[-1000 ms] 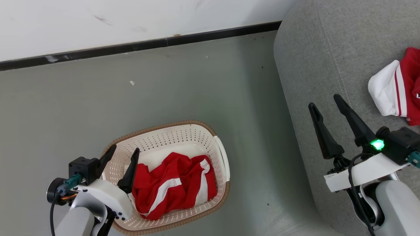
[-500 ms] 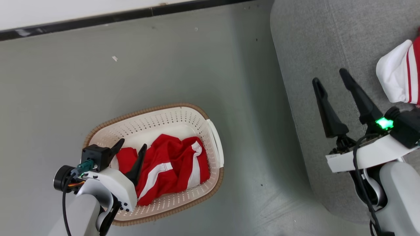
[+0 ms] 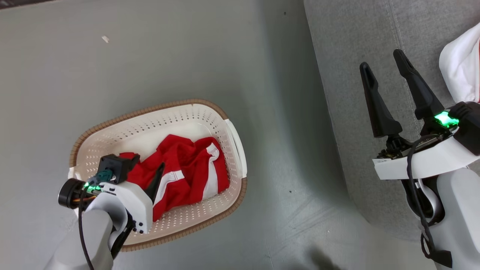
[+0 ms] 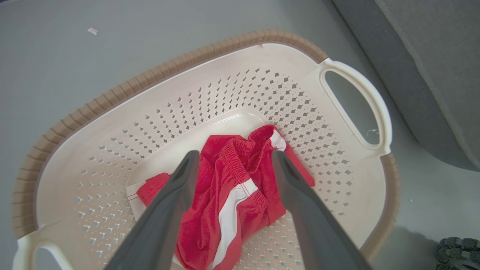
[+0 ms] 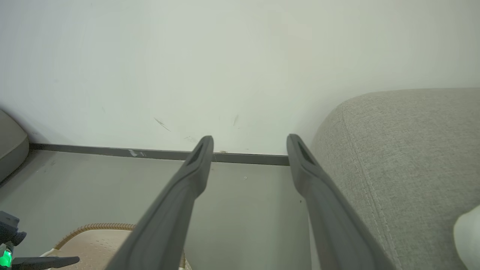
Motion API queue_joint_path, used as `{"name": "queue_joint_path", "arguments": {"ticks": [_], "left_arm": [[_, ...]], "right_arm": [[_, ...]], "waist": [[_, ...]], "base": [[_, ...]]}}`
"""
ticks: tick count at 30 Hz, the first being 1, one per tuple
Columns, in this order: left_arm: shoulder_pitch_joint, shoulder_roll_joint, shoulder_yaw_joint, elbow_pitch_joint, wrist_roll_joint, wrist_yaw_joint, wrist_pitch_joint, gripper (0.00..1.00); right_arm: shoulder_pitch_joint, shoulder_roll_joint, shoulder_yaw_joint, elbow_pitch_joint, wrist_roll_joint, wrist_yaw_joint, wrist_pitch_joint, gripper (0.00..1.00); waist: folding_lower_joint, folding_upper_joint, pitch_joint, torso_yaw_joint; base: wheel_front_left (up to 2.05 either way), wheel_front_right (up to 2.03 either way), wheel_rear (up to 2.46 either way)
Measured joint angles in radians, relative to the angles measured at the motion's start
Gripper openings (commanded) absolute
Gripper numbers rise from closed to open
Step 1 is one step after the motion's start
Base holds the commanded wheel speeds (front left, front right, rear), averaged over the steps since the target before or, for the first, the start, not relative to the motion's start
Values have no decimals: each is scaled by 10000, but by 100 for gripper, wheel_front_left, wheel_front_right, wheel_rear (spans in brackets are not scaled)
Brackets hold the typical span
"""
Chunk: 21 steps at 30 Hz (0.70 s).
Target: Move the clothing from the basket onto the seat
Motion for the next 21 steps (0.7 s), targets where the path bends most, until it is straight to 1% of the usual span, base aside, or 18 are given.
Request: {"name": "queue_joint_path", "arguments": {"ticks": [5,19,21], "left_arm": [[-433,38,-232,387,249,-10,42,100],[-1314,42,-265,1747,199,-13,527,100],[-1379,88,-267,1977,199,-84,625,100]], "right_arm": [[-159,136,12,-40,-2,0,-2,100],[-564,562,67,-267,-2,0,-2,100],[-574,587,88,-270,-2,0,0,100]], "waist": [[0,0,389,-143],[0,0,1458,-577],[0,0,1601,-644]], "base": [[0,0,0],[0,0,0],[0,0,0]]}}
